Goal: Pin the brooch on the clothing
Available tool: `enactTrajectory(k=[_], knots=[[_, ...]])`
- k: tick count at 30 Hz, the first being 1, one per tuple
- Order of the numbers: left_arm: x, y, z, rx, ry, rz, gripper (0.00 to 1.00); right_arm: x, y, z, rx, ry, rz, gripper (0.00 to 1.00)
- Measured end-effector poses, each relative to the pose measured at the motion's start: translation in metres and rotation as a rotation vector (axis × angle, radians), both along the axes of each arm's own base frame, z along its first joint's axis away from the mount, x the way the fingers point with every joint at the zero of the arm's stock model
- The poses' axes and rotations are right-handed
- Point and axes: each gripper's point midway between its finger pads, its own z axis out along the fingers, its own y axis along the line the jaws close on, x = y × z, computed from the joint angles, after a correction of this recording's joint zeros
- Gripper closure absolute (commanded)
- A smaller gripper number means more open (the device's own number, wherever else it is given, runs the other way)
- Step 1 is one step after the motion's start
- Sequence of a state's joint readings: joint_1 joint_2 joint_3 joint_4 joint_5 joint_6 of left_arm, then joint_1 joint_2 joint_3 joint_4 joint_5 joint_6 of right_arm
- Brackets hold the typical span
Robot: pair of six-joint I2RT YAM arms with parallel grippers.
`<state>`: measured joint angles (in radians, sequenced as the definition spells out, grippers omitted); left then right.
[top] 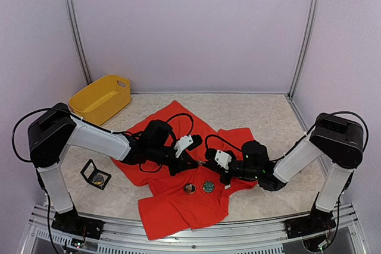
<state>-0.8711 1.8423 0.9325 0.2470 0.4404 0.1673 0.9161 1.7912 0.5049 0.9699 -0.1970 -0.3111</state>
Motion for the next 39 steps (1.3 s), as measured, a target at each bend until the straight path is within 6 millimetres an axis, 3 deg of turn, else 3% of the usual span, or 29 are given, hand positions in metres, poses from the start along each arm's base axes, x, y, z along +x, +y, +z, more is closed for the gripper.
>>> enactTrajectory(k=[3,8,15,27,34,39], knots=[[0.000,0.001,0.001,-0.001,0.002,0.002,0.74,0.002,-0.001,0.001,0.018,0.032,-0.001,1.00],[0.004,0.006,0.008,-0.009,-0.008,0.019,0.71,0.003,-0.002,0.002,0.035,0.062,0.005,1.00],[0.012,0.007,0.031,-0.046,-0.058,0.023,0.71,-0.001,-0.002,-0.001,0.028,0.085,0.031,1.00],[0.007,0.006,0.028,-0.029,-0.122,-0.057,0.71,-0.002,0.002,0.004,0.051,0.119,0.065,1.00],[0.002,0.008,0.023,-0.032,-0.137,-0.082,0.83,-0.006,0.003,0.004,0.049,0.128,0.084,1.00],[0.002,0.008,0.019,-0.025,-0.136,-0.088,0.85,-0.008,0.004,0.007,0.054,0.127,0.096,1.00]])
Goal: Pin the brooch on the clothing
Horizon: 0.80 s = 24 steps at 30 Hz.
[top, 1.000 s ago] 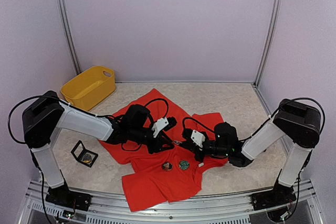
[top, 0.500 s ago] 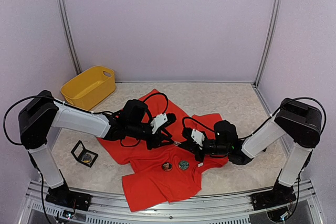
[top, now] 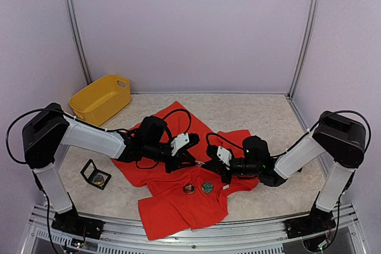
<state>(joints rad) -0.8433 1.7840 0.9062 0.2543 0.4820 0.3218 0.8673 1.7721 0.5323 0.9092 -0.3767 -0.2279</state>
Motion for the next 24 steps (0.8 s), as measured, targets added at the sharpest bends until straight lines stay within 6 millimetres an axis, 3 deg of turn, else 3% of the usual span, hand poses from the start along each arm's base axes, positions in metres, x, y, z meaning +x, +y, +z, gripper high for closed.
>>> enactTrajectory(k=[5,10,18,24], knots=[[-0.002,-0.002,-0.004,0.004,0.008,-0.011,0.87,-0.001,0.000,0.000,-0.001,-0.004,0.008,1.00],[-0.004,-0.005,-0.003,0.001,0.005,-0.022,1.00,0.001,0.002,0.003,0.001,-0.012,0.011,1.00],[-0.008,-0.006,-0.005,0.022,-0.001,-0.047,1.00,0.004,-0.001,0.001,-0.012,-0.005,0.000,0.94],[-0.008,-0.010,0.002,0.011,-0.007,-0.058,1.00,0.010,-0.017,0.015,-0.012,-0.023,-0.049,0.86]])
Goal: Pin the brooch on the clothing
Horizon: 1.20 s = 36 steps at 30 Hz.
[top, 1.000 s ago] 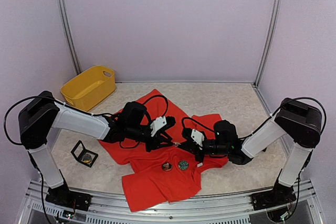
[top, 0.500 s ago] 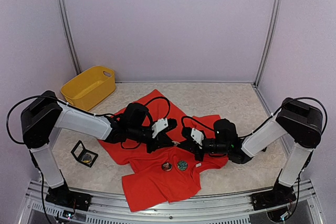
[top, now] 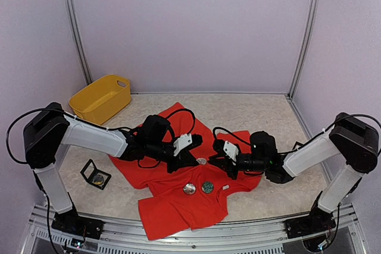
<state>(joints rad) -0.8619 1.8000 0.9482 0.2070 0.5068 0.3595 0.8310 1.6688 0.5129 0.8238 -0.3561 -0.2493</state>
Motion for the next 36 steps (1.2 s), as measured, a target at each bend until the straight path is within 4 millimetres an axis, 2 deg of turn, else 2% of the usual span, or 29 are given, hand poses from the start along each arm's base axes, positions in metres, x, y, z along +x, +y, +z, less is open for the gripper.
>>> enactTrajectory(k=[3,8,14,20,23,25,29,31,36], knots=[[-0.001,0.002,-0.001,0.008,0.008,0.000,1.00,0.000,-0.010,0.003,-0.010,0.005,-0.015,0.79],[-0.002,0.002,-0.003,0.016,0.015,0.000,1.00,-0.009,-0.017,-0.012,-0.043,0.068,0.001,0.73],[-0.003,0.004,0.000,0.019,0.018,0.001,1.00,-0.017,-0.018,-0.021,-0.040,0.125,0.014,0.76],[-0.004,0.006,0.007,0.015,0.014,0.001,1.00,-0.021,-0.019,-0.045,-0.079,0.183,0.021,0.80],[-0.005,0.007,0.007,0.018,0.016,0.001,1.00,-0.021,-0.020,-0.049,-0.088,0.191,0.019,0.82],[-0.005,0.007,0.007,0.021,0.019,0.001,1.00,-0.021,-0.021,-0.051,-0.093,0.194,0.015,0.79],[-0.005,0.008,0.006,0.026,0.019,0.005,1.00,-0.022,-0.023,-0.056,-0.116,0.210,0.008,0.64],[-0.004,0.009,0.005,0.032,0.019,0.011,1.00,-0.024,-0.025,-0.056,-0.124,0.211,0.011,0.61],[-0.003,0.009,0.004,0.036,0.019,0.017,1.00,-0.033,-0.013,-0.031,-0.095,0.150,0.047,0.54]])
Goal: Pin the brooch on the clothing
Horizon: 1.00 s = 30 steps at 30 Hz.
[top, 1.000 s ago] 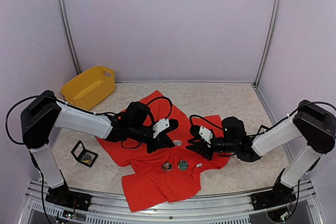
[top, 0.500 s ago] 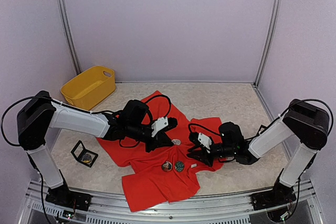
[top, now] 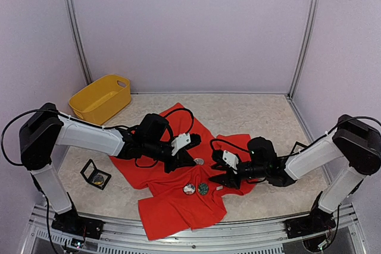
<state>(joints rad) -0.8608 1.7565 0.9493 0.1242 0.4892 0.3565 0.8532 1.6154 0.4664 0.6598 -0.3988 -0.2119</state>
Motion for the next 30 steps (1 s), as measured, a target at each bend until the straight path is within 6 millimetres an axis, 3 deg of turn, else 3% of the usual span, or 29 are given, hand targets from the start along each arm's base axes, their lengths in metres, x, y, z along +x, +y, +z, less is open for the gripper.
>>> enactTrajectory(k=[5,9,11,16,30], knots=[[0.000,0.000,0.000,0.001,0.003,0.001,1.00,-0.004,0.014,0.012,0.035,-0.036,0.026,0.59],[-0.001,0.001,-0.001,0.004,0.008,0.002,1.00,0.008,0.024,0.011,0.038,-0.046,0.009,0.90],[-0.002,0.001,-0.002,0.006,0.014,-0.001,1.00,0.014,0.027,0.006,0.027,-0.043,-0.012,0.97],[-0.007,0.002,0.002,0.001,0.031,-0.016,1.00,0.021,0.024,-0.001,0.010,-0.030,-0.053,1.00],[-0.012,0.002,0.003,-0.007,0.055,-0.032,1.00,0.027,0.032,0.002,0.012,0.009,-0.059,1.00]])
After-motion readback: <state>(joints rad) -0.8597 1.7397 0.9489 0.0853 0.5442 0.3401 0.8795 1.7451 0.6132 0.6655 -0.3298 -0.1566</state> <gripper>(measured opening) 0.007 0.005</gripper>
